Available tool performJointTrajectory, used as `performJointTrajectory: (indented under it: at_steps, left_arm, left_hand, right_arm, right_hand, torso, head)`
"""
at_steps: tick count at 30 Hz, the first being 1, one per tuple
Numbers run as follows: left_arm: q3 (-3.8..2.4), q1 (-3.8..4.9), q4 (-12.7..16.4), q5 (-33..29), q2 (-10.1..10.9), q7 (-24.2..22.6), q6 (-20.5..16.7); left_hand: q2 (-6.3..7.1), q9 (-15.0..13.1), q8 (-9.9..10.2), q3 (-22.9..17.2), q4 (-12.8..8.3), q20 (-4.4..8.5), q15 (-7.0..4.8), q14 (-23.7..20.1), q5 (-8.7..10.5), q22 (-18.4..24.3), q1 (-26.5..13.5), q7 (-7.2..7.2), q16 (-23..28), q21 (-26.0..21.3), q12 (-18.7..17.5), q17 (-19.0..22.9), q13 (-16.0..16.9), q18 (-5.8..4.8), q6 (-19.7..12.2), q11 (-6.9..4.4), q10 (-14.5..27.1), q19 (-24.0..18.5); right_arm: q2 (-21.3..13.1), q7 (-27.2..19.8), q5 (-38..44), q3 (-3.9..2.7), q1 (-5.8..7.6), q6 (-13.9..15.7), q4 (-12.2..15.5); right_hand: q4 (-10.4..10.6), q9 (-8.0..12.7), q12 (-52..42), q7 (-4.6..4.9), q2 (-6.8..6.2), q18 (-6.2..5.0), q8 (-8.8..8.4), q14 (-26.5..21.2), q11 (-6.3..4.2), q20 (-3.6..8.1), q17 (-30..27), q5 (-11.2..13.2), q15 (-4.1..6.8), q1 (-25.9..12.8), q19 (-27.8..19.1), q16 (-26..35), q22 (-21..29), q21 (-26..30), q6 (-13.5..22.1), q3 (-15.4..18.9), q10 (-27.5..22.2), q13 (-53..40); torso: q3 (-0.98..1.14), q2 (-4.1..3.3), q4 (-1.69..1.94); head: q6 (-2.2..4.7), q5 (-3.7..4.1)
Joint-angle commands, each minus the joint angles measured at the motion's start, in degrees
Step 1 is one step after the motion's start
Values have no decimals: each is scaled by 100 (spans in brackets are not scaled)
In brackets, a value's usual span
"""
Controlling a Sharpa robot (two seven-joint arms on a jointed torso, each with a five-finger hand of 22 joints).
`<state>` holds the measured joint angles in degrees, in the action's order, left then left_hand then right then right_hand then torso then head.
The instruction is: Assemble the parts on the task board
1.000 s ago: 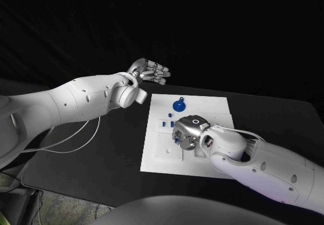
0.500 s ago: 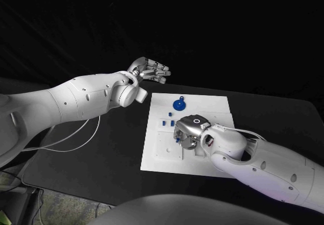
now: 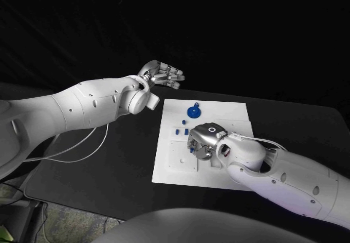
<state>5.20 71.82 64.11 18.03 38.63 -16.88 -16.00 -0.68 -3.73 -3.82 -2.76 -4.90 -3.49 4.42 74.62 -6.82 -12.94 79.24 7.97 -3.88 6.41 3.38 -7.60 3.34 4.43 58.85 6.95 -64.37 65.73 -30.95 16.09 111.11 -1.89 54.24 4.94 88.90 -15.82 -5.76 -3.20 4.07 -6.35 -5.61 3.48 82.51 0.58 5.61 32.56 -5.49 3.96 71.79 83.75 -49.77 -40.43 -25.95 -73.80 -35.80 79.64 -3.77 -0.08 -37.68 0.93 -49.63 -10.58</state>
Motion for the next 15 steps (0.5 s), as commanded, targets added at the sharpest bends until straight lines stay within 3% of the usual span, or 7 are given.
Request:
performJointTrajectory:
  at_steps: [1, 15]
  left_arm:
    - [-4, 2, 16, -40, -10, -73, 84]
    - [-4, 2, 18, -40, 2, -47, 130]
  left_hand:
    - [-37, -4, 13, 8, 32, 16, -16, -39, -4, 4, 12, 16, 22, 12, 8, 8, 7, -40, 25, 2, 26, -35]
    - [-49, -5, 11, 6, 32, 14, -14, -45, 1, 37, 18, 12, 23, 21, 7, 11, 6, -39, 39, 5, 38, -36]
  right_arm:
    - [15, 21, 79, 56, -27, -197, -37]
    - [78, 25, 44, 149, -28, -226, -140]
  right_hand:
    - [1, -9, -26, -1, 42, -59, 20, 20, 12, 7, 4, -33, 38, -33, 40, 17, -5, 16, -30, -40, 28, -5]
    - [-4, -4, -25, 7, 54, -57, 17, 20, 20, -1, -10, -35, 28, -37, 48, 28, -53, 75, -4, -35, 3, -2]
  torso:
    - [-1, 0, 3]
    - [-2, 0, 3]
  head:
    - [-16, -6]
    - [-37, -21]
